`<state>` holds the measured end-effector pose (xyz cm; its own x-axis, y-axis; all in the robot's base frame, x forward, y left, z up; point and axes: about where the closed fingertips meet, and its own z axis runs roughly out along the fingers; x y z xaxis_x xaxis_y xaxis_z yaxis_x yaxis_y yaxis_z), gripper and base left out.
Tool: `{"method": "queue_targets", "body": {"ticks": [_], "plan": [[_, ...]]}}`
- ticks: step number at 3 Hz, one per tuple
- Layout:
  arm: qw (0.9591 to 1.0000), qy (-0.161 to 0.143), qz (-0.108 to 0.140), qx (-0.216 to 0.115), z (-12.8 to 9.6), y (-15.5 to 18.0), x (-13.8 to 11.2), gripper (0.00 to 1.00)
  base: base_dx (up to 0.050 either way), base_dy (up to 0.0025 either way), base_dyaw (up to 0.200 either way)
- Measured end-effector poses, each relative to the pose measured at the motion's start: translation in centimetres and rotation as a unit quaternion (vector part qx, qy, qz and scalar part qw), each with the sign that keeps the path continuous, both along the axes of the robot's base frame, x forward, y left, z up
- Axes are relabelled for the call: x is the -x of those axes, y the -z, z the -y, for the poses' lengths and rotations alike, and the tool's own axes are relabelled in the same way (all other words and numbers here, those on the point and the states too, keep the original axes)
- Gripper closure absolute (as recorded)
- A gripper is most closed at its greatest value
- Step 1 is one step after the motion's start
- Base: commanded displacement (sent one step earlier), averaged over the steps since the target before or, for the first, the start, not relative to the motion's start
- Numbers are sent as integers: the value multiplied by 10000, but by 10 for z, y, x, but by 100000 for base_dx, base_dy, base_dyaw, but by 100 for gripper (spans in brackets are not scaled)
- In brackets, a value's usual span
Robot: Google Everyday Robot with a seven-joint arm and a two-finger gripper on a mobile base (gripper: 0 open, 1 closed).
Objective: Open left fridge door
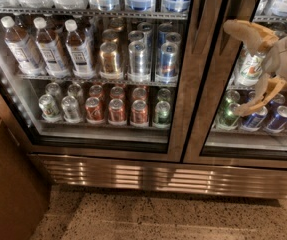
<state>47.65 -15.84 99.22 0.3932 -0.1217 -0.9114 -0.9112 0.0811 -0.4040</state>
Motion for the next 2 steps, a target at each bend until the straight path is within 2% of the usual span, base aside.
{"method": "queue_targets", "body": {"ticks": [1, 2], "plan": [[9999, -121, 2, 107, -13, 1, 1, 0, 0, 0, 0], [9999, -121, 3, 105, -13, 1, 1, 0, 0, 0, 0]]}}
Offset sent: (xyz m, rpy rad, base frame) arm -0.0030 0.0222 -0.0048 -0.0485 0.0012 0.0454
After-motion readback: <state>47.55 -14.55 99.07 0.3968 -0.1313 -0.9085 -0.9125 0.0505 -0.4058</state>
